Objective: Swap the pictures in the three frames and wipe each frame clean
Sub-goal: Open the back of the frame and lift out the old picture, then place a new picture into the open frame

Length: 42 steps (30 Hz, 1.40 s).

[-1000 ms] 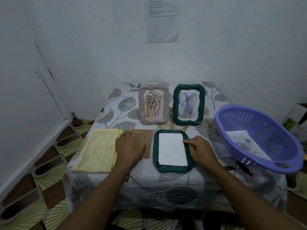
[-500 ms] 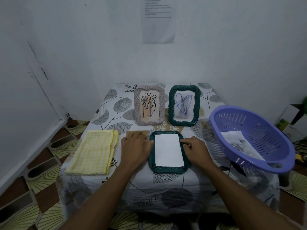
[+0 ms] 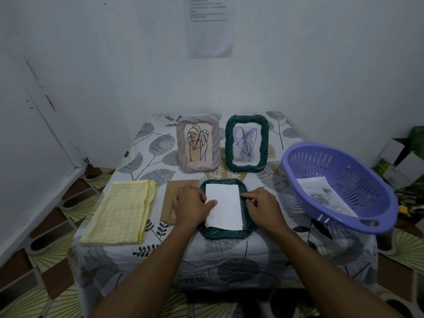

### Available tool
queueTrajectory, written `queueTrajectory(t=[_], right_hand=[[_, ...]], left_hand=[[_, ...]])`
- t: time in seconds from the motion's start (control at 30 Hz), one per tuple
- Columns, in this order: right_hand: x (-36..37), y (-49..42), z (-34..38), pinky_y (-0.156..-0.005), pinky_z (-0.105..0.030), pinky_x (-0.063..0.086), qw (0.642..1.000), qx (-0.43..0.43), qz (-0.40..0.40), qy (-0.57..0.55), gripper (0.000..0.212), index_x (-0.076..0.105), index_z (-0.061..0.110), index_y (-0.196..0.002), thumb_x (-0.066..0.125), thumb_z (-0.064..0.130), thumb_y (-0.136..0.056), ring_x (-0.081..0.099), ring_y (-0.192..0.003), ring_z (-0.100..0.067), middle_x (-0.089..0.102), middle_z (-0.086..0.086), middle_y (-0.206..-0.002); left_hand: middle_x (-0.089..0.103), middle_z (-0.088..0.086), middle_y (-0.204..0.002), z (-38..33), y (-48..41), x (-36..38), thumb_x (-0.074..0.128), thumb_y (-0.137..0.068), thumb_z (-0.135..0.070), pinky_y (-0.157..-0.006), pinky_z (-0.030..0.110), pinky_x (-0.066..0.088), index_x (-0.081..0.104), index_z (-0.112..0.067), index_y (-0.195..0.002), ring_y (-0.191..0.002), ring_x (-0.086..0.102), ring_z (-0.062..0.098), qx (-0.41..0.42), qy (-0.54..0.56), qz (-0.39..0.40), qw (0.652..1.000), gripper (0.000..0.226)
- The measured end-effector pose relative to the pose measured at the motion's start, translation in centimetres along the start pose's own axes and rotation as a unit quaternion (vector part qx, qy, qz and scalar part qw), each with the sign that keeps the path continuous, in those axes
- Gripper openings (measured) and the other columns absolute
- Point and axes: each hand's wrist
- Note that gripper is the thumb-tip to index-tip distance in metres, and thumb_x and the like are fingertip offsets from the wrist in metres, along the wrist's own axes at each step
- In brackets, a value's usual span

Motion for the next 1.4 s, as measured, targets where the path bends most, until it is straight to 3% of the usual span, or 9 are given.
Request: queueTrajectory(t=[0.3, 0.43, 0.53, 0.67, 0.83, 0.97, 1.07, 1.23, 1.4], right_hand=[[-0.4, -0.2, 0.0, -0.084, -0.028, 0.047, 1.0, 0.001, 0.0, 0.013, 0.028, 0.071, 0.018, -0.113, 0.053, 0.012, -0.092, 0.061, -0.093, -0.023, 0.064, -0.009, -0.109], [-1.6, -0.5, 1.1, -0.083, -0.035, 0.053, 0.999, -0.013, -0.003, 0.035, 0.027, 0.072, 0.017, -0.109, 0.052, 0.013, -0.091, 0.064, -0.09, -0.024, 0.067, -0.011, -0.109], [-3.3, -0.6, 2.3, -0.082, -0.036, 0.053, 0.997, -0.05, -0.024, 0.047, 0.027, 0.071, 0.018, -0.11, 0.053, 0.014, -0.091, 0.063, -0.088, -0.022, 0.065, -0.01, -0.108], [-7.5, -0.5, 2.5, -0.086, -0.036, 0.047, 0.989, -0.087, -0.048, 0.105, 0.029, 0.068, 0.017, -0.115, 0.055, 0.015, -0.089, 0.055, -0.103, -0.024, 0.064, -0.007, -0.112], [-12.6, 0.8, -0.3, -0.086, -0.041, 0.048, 0.98, -0.021, -0.02, 0.195, 0.041, 0.059, 0.019, -0.128, 0.059, 0.025, -0.087, 0.052, -0.109, -0.034, 0.061, -0.012, -0.116], [-14.4, 2.6, -2.1, -0.079, -0.033, 0.048, 0.989, 0.044, 0.047, 0.135, 0.046, 0.054, 0.017, -0.133, 0.059, 0.037, -0.092, 0.062, -0.093, -0.023, 0.068, -0.007, -0.111], [-15.1, 2.6, -2.5, -0.08, -0.032, 0.048, 0.991, 0.033, 0.025, 0.125, 0.04, 0.06, 0.013, -0.127, 0.058, 0.035, -0.094, 0.065, -0.092, -0.024, 0.071, -0.009, -0.107], [-15.7, 1.9, -2.6, -0.085, -0.034, 0.049, 0.995, 0.029, -0.014, 0.095, 0.04, 0.064, 0.01, -0.122, 0.059, 0.038, -0.093, 0.064, -0.097, -0.026, 0.071, -0.01, -0.107], [-14.5, 1.7, -1.9, -0.081, -0.032, 0.049, 0.995, 0.014, -0.009, 0.101, 0.038, 0.065, 0.012, -0.12, 0.059, 0.038, -0.093, 0.065, -0.092, -0.024, 0.072, -0.01, -0.105]], left_hand=[[0.063, 0.001, -0.09, 0.3, -0.6, -0.5, 0.068, -0.075, -0.044, -0.087, 0.047, 0.046, 0.053, -0.03, -0.049, -0.101, 0.053, 0.026, -0.018, 0.096, 0.019, 0.995, 0.033], [0.063, 0.001, -0.087, -0.3, -0.6, -1.3, 0.063, -0.081, -0.032, -0.088, 0.039, 0.046, 0.067, -0.021, -0.064, -0.096, 0.054, 0.02, -0.008, 0.144, 0.005, 0.989, 0.021], [0.066, 0.003, -0.076, -1.5, -0.3, -2.1, 0.061, -0.089, -0.021, -0.074, 0.035, 0.048, 0.064, -0.013, -0.07, -0.076, 0.058, 0.017, -0.015, 0.246, 0.033, 0.969, 0.021], [0.071, 0.007, -0.088, -3.8, 0.2, -2.5, 0.058, -0.093, -0.014, -0.074, 0.039, 0.056, 0.064, -0.012, -0.085, -0.082, 0.067, 0.021, -0.029, 0.359, 0.05, 0.932, 0.01], [0.068, 0.012, -0.088, -7.7, 0.8, -1.4, 0.054, -0.095, -0.007, -0.067, 0.039, 0.057, 0.057, -0.001, -0.095, -0.075, 0.065, 0.024, -0.053, 0.46, 0.088, 0.882, 0.007], [0.065, 0.014, -0.085, -10.4, 1.5, 1.4, 0.052, -0.094, -0.003, -0.05, 0.03, 0.052, 0.056, -0.005, -0.088, -0.064, 0.061, 0.022, -0.08, 0.465, 0.14, 0.87, 0.008], [0.064, 0.017, -0.077, -11.7, 2.2, 3.9, 0.053, -0.093, -0.002, -0.039, 0.022, 0.041, 0.056, -0.004, -0.084, -0.052, 0.055, 0.02, -0.115, 0.441, 0.155, 0.877, 0.01], [0.066, 0.02, -0.087, -13.0, 2.4, 6.8, 0.056, -0.09, 0.002, -0.054, 0.035, 0.057, 0.057, -0.007, -0.07, -0.067, 0.064, 0.027, -0.139, 0.431, 0.164, 0.877, 0.022], [0.057, 0.016, -0.075, -14.3, 2.3, 7.3, 0.053, -0.086, 0.007, -0.059, 0.047, 0.06, 0.056, -0.007, -0.068, -0.065, 0.06, 0.027, -0.126, 0.413, 0.191, 0.881, 0.023]])
Point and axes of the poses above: each hand's wrist, its own y-axis away from the middle knuckle, its own x-axis out of the palm, z = x × y
